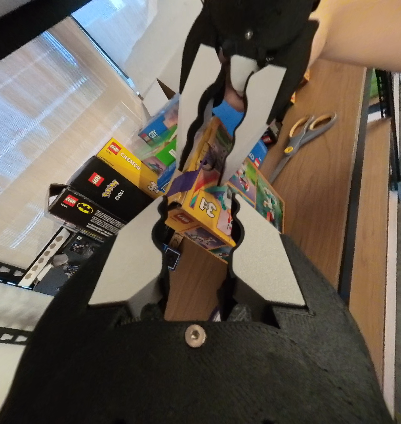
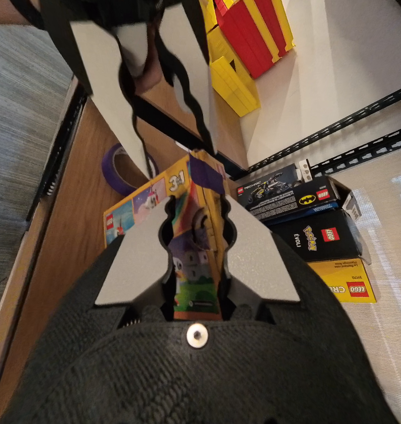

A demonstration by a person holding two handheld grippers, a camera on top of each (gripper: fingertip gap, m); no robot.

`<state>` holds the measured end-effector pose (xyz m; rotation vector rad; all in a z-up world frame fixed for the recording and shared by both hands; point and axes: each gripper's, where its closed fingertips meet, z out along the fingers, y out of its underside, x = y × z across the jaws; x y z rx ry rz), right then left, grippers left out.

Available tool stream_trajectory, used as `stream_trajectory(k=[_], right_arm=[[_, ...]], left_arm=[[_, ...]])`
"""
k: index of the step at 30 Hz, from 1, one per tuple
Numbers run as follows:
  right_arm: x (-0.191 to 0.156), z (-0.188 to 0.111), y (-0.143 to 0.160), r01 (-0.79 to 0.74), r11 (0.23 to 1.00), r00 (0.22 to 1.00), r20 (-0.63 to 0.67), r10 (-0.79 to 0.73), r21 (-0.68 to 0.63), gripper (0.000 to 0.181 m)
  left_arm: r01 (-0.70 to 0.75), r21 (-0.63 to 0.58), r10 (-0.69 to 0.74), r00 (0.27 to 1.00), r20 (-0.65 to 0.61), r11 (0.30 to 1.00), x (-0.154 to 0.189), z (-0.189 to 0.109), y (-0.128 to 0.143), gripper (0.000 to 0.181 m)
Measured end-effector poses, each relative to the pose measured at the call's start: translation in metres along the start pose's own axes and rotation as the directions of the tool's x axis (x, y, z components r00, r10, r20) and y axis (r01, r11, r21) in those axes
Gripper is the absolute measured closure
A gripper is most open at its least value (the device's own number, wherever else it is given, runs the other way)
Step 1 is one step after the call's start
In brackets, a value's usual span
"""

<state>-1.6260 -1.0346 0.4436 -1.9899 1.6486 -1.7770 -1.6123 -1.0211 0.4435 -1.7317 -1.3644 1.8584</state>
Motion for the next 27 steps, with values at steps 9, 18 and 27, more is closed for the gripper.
stream_trajectory(k=[9, 18, 27], right_arm=[[-0.006, -0.002, 0.001, 0.022, 0.999, 0.987, -0.161, -0.028, -0.037, 0.14], [-0.009, 0.001, 0.006, 0.075, 0.995, 0.972, -0.219, -0.089, -0.071, 0.13], [-0.012, 0.004, 0.01, 0.132, 0.987, 0.954, -0.259, -0.151, -0.089, 0.131]], left_arm=[[-0.007, -0.003, 0.007, 1.0, 0.013, 1.0, 0.003, 0.0, 0.002, 0.129], [-0.072, -0.04, 0.073, 0.997, 0.015, 0.997, 0.003, 0.002, 0.005, 0.128], [-0.227, -0.119, 0.236, 0.969, 0.073, 0.967, -0.004, 0.003, 0.011, 0.15]])
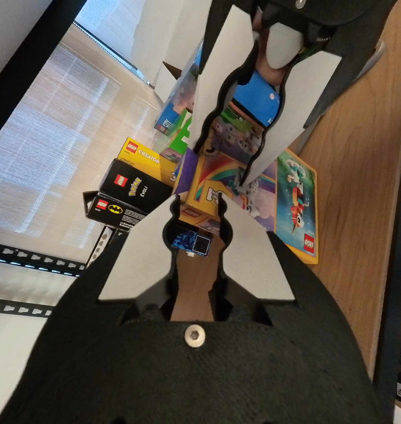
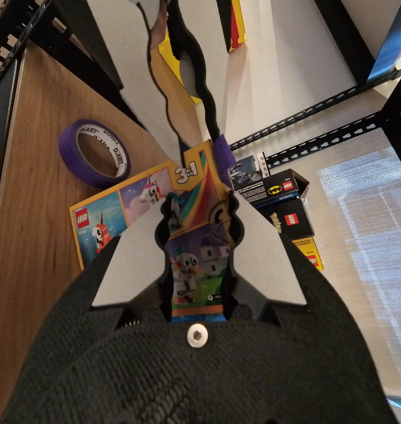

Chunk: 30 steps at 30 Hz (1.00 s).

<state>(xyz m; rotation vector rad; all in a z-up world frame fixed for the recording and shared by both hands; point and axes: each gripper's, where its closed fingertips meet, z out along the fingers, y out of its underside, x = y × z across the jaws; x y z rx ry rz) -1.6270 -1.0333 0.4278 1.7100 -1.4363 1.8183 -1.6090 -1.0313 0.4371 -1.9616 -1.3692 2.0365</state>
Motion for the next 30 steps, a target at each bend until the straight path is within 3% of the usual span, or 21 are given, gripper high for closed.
stream_trajectory(k=[6, 10, 18, 30], right_arm=[[0.001, 0.0, 0.0, -0.009, 1.0, 1.0, 0.008, 0.009, 0.015, 0.131], [0.001, 0.0, -0.001, -0.016, 1.0, 1.0, 0.009, 0.016, 0.021, 0.131], [0.001, 0.0, -0.001, -0.027, 0.999, 1.0, 0.014, 0.027, 0.027, 0.131], [0.003, 0.0, -0.001, -0.045, 0.998, 0.999, 0.017, 0.044, 0.037, 0.135]], left_arm=[[0.088, 0.04, -0.087, 0.996, -0.033, 0.995, -0.004, -0.003, -0.003, 0.143], [0.081, 0.103, -0.078, 0.997, -0.029, 0.991, -0.009, -0.007, -0.022, 0.152], [0.032, 0.068, -0.029, 0.998, -0.049, 0.997, -0.002, -0.004, -0.034, 0.181], [-0.109, -0.071, 0.107, 0.994, -0.029, 0.991, 0.014, 0.001, -0.019, 0.181]])
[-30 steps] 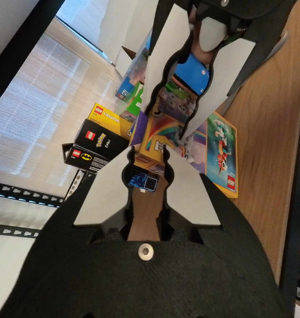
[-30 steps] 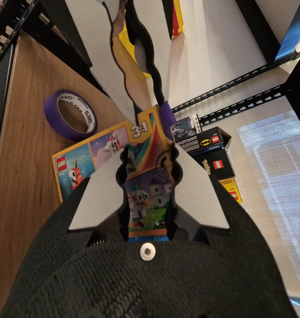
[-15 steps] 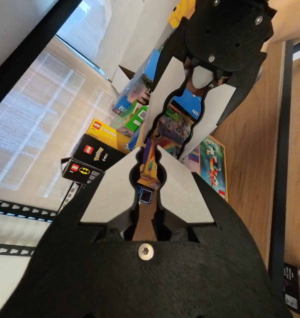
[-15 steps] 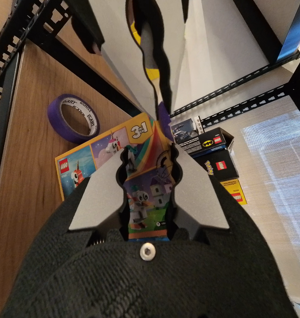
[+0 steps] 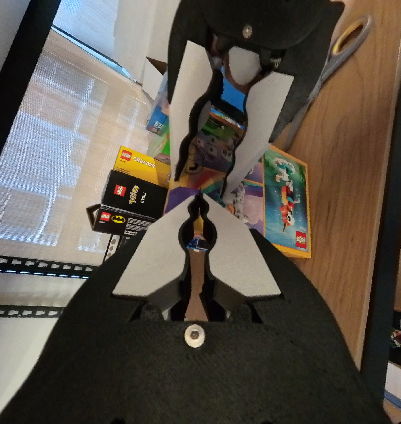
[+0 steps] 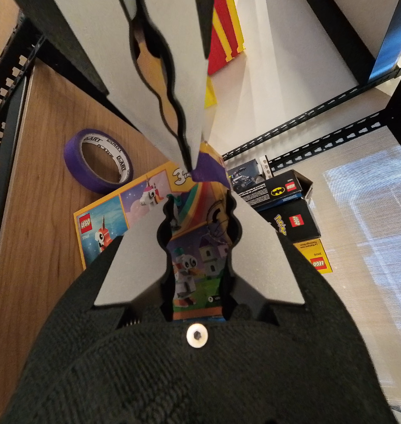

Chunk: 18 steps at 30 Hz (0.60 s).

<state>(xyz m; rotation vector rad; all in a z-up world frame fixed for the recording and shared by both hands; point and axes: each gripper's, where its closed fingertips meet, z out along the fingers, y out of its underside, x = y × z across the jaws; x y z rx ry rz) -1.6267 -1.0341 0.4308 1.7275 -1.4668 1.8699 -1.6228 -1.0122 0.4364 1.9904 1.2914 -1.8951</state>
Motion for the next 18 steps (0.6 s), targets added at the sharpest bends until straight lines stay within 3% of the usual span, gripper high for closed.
stream_trajectory(k=[18], right_arm=[[0.0, -0.0003, -0.0002, -0.001, 1.0, 1.0, 0.02, 0.001, 0.006, 0.135]], left_arm=[[-0.026, -0.038, 0.03, 0.995, 0.098, 0.999, 0.0015, 0.0087, 0.0105, 0.181]])
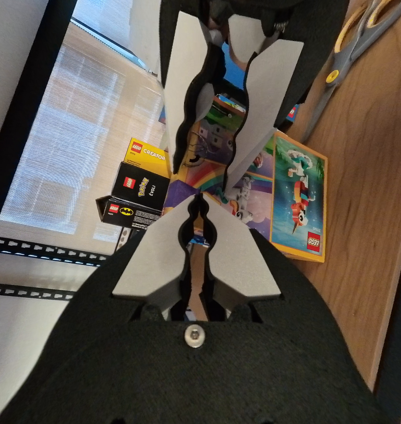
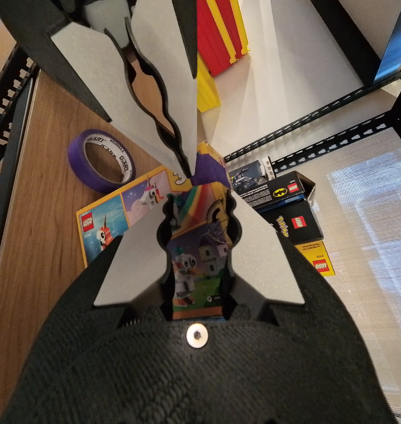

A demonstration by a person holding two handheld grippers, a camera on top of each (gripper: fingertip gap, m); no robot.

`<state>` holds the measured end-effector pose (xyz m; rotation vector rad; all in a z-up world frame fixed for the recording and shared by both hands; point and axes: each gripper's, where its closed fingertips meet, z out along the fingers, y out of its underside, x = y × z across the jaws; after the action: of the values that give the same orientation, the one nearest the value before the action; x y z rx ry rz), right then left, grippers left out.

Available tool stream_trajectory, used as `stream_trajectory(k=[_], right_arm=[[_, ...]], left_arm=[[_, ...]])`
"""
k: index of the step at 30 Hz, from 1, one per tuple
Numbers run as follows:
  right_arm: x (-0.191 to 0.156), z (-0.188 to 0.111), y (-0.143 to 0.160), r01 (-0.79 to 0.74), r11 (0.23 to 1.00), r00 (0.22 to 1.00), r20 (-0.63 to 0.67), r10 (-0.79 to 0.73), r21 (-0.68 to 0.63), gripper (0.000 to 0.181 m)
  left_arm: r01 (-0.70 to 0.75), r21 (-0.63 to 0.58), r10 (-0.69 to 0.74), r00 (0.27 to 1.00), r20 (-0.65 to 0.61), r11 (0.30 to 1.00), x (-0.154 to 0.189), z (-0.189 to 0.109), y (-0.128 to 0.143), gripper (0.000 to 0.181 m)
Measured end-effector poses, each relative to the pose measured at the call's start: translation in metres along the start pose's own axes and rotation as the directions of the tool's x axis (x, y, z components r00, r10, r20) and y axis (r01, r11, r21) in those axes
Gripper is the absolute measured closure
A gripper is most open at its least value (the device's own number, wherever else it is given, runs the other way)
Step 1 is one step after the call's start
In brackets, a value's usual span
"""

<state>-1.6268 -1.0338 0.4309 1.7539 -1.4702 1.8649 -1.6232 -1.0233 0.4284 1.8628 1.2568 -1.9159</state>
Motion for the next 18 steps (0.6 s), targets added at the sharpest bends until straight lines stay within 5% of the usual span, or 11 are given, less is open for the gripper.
stream_trajectory(k=[18], right_arm=[[0.0002, 0.0, -0.0002, -0.021, 1.0, 1.0, 0.006, 0.021, -0.001, 0.134]], left_arm=[[-0.04, 0.004, 0.04, 0.996, 0.079, 0.999, -0.0002, 0.0034, 0.0026, 0.181]])
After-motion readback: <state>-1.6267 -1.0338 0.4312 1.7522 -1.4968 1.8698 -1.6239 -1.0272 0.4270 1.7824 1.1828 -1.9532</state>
